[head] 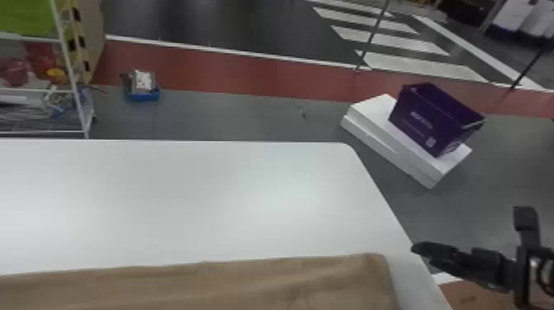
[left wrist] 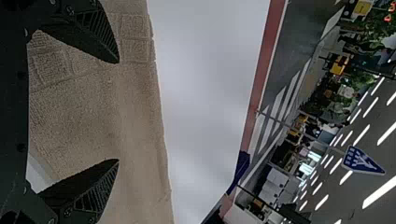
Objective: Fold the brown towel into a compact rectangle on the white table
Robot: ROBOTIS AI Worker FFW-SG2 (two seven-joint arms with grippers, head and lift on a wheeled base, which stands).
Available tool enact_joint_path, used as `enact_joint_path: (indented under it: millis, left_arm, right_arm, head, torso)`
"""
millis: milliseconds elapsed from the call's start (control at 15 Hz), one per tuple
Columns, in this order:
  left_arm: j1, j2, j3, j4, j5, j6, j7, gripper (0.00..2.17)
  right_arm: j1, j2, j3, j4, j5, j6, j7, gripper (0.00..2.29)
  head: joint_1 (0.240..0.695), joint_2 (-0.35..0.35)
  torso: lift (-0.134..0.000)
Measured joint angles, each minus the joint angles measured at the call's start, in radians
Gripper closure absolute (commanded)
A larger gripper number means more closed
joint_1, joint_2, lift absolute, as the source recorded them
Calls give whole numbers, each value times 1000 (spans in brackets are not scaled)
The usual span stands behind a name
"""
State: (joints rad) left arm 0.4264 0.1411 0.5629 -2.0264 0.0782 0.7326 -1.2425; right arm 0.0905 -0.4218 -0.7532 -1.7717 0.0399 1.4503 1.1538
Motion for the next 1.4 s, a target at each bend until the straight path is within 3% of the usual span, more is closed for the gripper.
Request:
enact_joint_path:
  millis: [1000,1400]
  left_arm:
    - [1,0,3,-4,0,2,-5,140]
    - [6,0,5,-5,0,3,-6,140]
  right_arm:
    - [-6,-2,20,-13,5,28,2,76]
    - [-7,24,74,-138,-8,119,20,76]
  head:
    - [695,-316]
    - [695,-234]
  torso:
    - [-124]
    - [-124]
